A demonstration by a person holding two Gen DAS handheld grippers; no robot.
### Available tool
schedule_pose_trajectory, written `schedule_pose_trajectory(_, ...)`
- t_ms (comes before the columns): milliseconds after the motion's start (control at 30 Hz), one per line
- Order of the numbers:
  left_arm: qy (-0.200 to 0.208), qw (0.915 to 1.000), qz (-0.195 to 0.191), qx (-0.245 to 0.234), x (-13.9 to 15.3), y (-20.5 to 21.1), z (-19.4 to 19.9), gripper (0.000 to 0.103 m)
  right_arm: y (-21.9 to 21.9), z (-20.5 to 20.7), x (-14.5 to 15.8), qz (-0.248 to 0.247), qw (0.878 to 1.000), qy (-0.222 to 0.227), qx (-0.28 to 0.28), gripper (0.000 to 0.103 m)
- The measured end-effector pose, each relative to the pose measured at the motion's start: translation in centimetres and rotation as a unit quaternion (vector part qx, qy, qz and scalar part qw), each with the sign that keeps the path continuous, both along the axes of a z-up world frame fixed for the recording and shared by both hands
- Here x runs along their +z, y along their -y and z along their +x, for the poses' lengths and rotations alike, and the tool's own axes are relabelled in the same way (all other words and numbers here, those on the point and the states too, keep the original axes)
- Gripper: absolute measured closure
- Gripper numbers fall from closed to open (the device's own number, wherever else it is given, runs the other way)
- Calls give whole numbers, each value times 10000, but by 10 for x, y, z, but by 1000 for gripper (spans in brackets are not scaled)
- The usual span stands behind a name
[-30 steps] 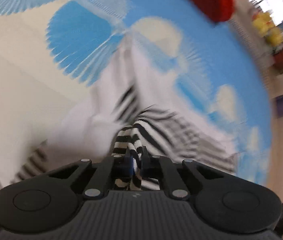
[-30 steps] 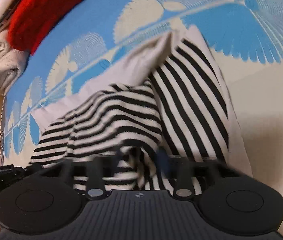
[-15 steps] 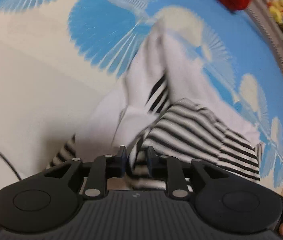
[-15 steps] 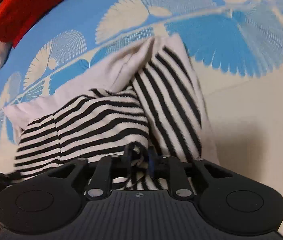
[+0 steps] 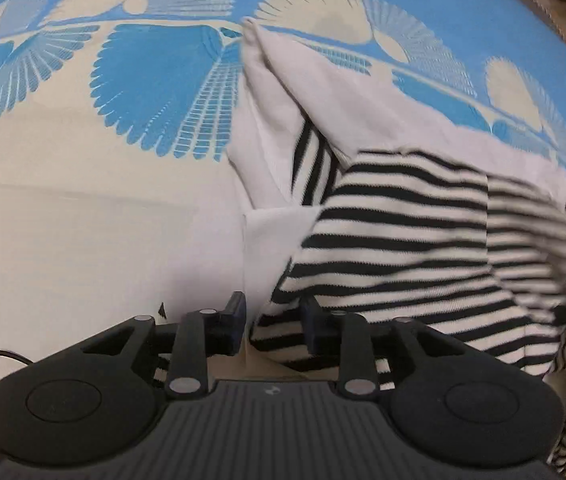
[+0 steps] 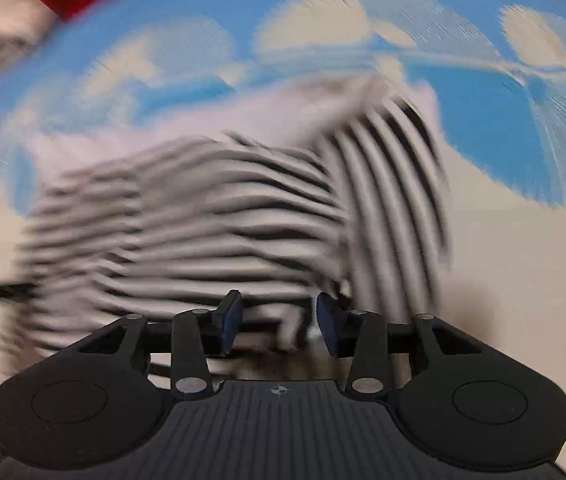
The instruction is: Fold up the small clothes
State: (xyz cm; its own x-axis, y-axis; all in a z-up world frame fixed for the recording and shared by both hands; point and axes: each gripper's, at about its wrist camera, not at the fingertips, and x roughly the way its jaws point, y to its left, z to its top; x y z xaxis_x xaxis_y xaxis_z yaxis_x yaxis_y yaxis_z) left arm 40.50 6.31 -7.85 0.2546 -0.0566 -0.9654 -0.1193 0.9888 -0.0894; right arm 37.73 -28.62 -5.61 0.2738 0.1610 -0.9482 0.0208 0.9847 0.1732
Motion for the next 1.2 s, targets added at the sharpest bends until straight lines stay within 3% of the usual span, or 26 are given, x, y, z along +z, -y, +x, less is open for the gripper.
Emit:
schedule_pose_trajectory(100,562,9982,84,-213,26,9,-3,73,2,1,7,29,10000,69,-37,61)
schedule_pose_trajectory(167,809,9956,-270,-379,33,18,-5,73,-2,-1,22,62,9993,359,40,60)
schedule_pose_trajectory(300,488,9903,-960,-877,25,39,-13,72,-17,-6,42,648,9930,910,385,59)
schedule_pose_trajectory(367,90,9943,-567,-898,7,44,-15,72,-27,-7,37,955,9906,768,610,57)
schedule_pose_trajectory(433,21,9962,-186,-848,-2,40,-18,75,-45,-8,16,1032,9897,296,947,55)
schedule_pose_trajectory(500,93,9975,-204,-677,7,34,-15,75,-61,-12,-5,616,9900,-148,1261,55)
schedule_pose_trajectory(567,388,9974,-147,-587,22,32,-14,75,-72,-17,-6,267,9892,-112,1439,55)
schedule_pose_trajectory(633,436,9973,-120,-579,25,28,-15,75,-70,-15,12,438,9893,219,1376,55)
schedule_pose_trajectory(700,153,9986,67,-500,12,25,-13,75,-59,-14,30,519,9885,706,1233,55)
schedule_pose_trajectory(767,25,9987,213,-469,6,20,-12,75,-48,-8,34,68,9904,979,975,55)
schedule_pose_trajectory(867,171,9986,246,-431,13,24,-13,75,-20,5,11,-756,9947,601,354,55)
schedule_pose_trajectory(967,716,9951,222,-646,37,44,-16,74,6,8,-10,-662,9974,240,-164,52)
schedule_pose_trajectory(1067,1088,9890,-195,-982,44,65,-22,69,13,-3,-12,-551,9975,394,-199,52)
schedule_pose_trajectory(1133,796,9909,-27,-1082,26,72,-23,62,11,-12,-12,-675,9961,558,-123,52)
schedule_pose_trajectory(1200,348,9948,374,-876,1,68,-24,65,11,-22,-1,-798,9941,646,-351,52)
